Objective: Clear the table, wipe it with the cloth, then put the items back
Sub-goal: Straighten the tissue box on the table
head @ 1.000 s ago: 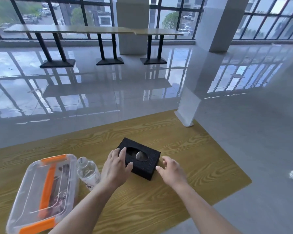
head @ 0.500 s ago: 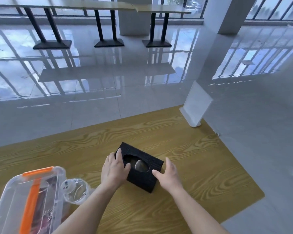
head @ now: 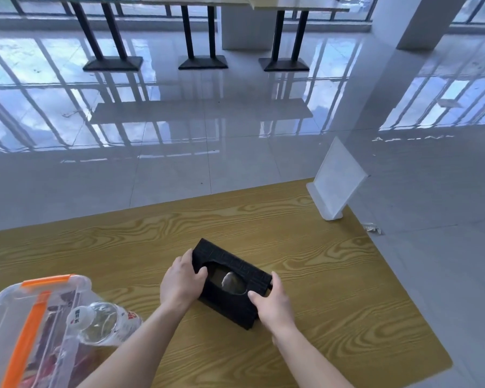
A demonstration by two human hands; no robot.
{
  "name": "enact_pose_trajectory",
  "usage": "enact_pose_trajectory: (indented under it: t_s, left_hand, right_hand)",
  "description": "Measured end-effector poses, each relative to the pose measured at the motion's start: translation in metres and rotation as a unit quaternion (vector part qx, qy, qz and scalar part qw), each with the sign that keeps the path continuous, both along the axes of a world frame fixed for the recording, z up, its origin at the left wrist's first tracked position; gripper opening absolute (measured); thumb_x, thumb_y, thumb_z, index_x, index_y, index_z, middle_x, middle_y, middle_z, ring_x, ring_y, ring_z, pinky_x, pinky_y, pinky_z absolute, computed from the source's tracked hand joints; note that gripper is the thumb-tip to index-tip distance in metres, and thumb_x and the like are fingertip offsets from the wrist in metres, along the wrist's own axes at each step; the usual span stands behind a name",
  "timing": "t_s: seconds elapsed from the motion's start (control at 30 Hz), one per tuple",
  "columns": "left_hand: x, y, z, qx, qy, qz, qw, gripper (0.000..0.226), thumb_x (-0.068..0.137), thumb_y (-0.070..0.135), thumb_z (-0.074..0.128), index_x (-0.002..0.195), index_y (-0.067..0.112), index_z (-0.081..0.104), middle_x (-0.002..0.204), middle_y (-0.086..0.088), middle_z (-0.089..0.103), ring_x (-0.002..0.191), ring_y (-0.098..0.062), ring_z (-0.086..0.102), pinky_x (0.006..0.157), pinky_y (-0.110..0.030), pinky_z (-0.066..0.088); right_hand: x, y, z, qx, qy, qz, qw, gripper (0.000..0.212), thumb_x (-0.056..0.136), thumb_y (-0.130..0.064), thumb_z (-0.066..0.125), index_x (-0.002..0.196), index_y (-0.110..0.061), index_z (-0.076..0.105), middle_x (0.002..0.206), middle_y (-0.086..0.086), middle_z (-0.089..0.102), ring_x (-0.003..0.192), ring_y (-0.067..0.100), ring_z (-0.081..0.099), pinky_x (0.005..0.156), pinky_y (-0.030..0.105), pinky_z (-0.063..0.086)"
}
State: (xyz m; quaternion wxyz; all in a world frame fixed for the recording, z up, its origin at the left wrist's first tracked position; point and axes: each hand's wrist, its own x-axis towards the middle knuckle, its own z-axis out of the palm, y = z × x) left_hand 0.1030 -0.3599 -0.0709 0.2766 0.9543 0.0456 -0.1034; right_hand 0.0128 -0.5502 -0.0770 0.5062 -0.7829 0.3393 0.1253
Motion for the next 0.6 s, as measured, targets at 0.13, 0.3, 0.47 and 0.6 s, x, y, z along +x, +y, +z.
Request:
enact_pose_trajectory:
  t_s: [0.13,0.3,0.47,0.6]
  left_hand:
    - [-0.001,-0.023,0.002,-0.011,-0.005,-0.007,1.0,0.018,0.088,0.04,0.055,0.104,0.031,0.051,0.092,0.007,0.057,0.081,-0.017,0.057,0.062,-0.032,0.043]
    - [0.007,-0.057,0.004,-0.028,-0.006,-0.018,0.999,0.014,0.087,0.038,0.054,0.097,0.03,0.051,0.088,0.008,0.057,0.075,-0.013,0.057,0.059,-0.032,0.044]
    - [0.02,-0.091,0.007,-0.029,-0.003,-0.024,0.999,0.014,0.088,0.037,0.054,0.095,0.026,0.05,0.087,0.007,0.056,0.074,-0.014,0.056,0.06,-0.032,0.044]
    - [0.031,-0.113,0.008,-0.035,0.001,-0.029,0.999,0.008,0.088,0.034,0.053,0.089,0.027,0.048,0.086,0.006,0.057,0.073,-0.013,0.055,0.06,-0.032,0.043]
  right_hand:
    - [0.008,-0.029,0.004,-0.013,0.007,0.003,1.0,0.082,0.087,-0.03,0.072,0.155,-0.024,0.025,0.141,0.0,0.053,0.127,0.023,0.052,0.104,0.042,0.046]
    - [0.025,-0.073,0.014,-0.018,0.01,0.003,1.0,0.08,0.082,-0.031,0.073,0.15,-0.029,0.032,0.131,-0.006,0.056,0.118,0.018,0.057,0.099,0.042,0.051]
    - [0.042,-0.109,0.019,-0.012,0.0,0.004,1.0,0.077,0.08,-0.027,0.074,0.147,-0.029,0.037,0.123,-0.009,0.059,0.108,0.015,0.061,0.093,0.038,0.055]
    - [0.057,-0.134,0.015,-0.007,0.005,0.002,1.0,0.071,0.078,-0.025,0.074,0.142,-0.029,0.043,0.116,-0.011,0.062,0.101,0.013,0.063,0.088,0.04,0.058]
